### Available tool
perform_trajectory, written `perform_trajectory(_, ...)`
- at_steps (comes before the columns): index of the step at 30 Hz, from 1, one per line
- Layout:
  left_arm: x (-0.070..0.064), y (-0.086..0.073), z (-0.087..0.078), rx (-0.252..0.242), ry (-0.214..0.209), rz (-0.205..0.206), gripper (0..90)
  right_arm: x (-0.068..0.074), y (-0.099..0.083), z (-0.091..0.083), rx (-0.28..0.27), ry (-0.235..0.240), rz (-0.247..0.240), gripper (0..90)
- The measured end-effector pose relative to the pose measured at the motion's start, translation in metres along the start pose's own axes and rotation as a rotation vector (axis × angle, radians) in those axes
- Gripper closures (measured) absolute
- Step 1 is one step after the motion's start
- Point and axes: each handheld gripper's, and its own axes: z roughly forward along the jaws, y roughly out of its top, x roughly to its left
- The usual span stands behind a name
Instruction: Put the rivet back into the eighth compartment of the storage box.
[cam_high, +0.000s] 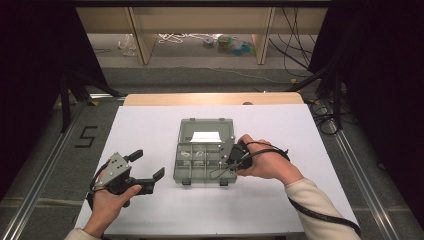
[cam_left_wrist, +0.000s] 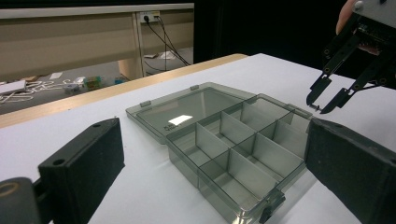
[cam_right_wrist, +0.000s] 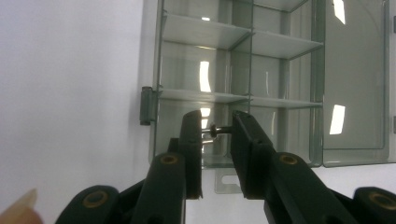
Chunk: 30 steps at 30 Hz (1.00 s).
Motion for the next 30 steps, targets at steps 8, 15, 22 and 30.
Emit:
perform_trajectory(8,-0.0001,0.0000,-0.0001,-0.001,0.000,0.000,4.6,-0.0020,-0.0007,0.0025,0.003,-0.005,0.001,75.1)
perform_trajectory(15,0.0000,0.0000,-0.0001,0.000,-0.001,-0.001,4.6,-0.0028,-0.0015,0.0053,0.010,-0.002,0.007,75.1)
perform_trajectory(22,-0.0002,0.0000,-0.0002,0.000,0.000,0.000,4.5,-0.0051,-0.0022,0.0078,-0.008,-0.005,-0.015,75.1)
perform_trajectory(30,-0.0001,-0.0001,0.0000,0.000,0.000,-0.001,4.6,-0.0041,-0.0029,0.0098,0.011,-0.004,0.010,75.1)
